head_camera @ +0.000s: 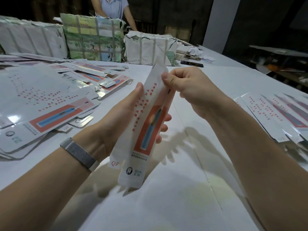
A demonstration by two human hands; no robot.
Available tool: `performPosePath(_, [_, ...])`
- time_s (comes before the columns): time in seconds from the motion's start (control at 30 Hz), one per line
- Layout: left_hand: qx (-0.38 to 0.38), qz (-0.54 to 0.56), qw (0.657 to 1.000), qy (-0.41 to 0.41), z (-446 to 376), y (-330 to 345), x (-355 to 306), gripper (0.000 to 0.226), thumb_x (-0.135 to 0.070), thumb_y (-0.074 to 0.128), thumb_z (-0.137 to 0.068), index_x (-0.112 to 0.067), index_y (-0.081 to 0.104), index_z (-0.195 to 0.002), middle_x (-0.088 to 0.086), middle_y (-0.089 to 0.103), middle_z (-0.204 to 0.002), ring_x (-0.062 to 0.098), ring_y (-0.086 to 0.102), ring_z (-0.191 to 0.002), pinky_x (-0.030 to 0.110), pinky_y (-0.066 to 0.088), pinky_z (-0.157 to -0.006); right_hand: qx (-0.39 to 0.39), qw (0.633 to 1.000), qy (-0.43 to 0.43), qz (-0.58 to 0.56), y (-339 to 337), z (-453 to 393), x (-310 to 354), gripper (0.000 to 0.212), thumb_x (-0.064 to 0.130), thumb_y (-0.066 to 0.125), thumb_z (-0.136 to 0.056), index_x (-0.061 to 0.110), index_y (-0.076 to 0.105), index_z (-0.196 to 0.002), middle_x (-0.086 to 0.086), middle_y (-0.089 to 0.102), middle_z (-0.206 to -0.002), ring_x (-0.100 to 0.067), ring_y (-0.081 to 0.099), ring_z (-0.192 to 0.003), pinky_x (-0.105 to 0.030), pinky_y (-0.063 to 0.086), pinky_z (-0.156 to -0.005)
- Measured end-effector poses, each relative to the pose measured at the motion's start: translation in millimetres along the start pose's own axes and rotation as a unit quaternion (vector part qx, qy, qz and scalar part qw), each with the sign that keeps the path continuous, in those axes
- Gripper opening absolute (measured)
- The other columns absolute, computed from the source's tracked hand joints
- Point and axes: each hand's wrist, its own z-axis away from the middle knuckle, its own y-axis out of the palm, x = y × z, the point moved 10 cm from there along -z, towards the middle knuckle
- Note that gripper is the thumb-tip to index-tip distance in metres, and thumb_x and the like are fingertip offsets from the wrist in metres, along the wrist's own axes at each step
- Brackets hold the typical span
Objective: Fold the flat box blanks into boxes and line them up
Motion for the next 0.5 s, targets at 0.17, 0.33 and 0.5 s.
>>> performPosePath(0.17, [0.036, 0.057, 0.997, -0.033, -6.1, 8.1, 11.6, 0.080, -0.073, 0.045, -0.085, -0.008, 0.060, -0.130, 0.014, 0.064, -0.090, 0.026, 0.062, -0.071, 0.039, 0.055, -0.063, 0.030, 0.999, 0.029, -0.034, 1.9, 1.1, -2.9, 0.031, 0.027, 0.058, -0.099, 0.010, 0.058, -0.073, 0.010, 0.043, -0.056, -0.005, 0.035, -0.055, -0.024, 0.029, -0.065])
performPosePath(0.33, [-0.040, -0.053, 0.998, 0.025, -5.4, -4.3, 6.0, 0.083, -0.078, 0.061, -0.075, -0.014, 0.057, -0.128, 0.011, 0.068, -0.089, 0.019, 0.066, -0.070, 0.035, 0.058, -0.062, -0.025, 0.999, -0.011, -0.029, 5.7, -0.1, 0.4, 0.032, 0.025, 0.059, -0.099, 0.013, 0.057, -0.069, 0.015, 0.052, -0.052, 0.005, 0.046, -0.048, -0.005, 0.036, -0.052])
performPosePath(0.5, [-0.139, -0.263, 0.932, 0.205, 7.9, -14.7, -41.5, 0.098, -0.037, 0.090, -0.060, -0.045, 0.034, -0.140, -0.008, 0.071, -0.106, 0.012, 0.074, -0.091, 0.024, 0.059, -0.071, -0.097, 0.994, -0.040, -0.008, 0.3, 1.1, 5.3, 0.036, 0.030, 0.063, -0.096, -0.003, 0.063, -0.081, -0.003, 0.056, -0.069, -0.008, 0.048, -0.060, -0.024, 0.041, -0.058])
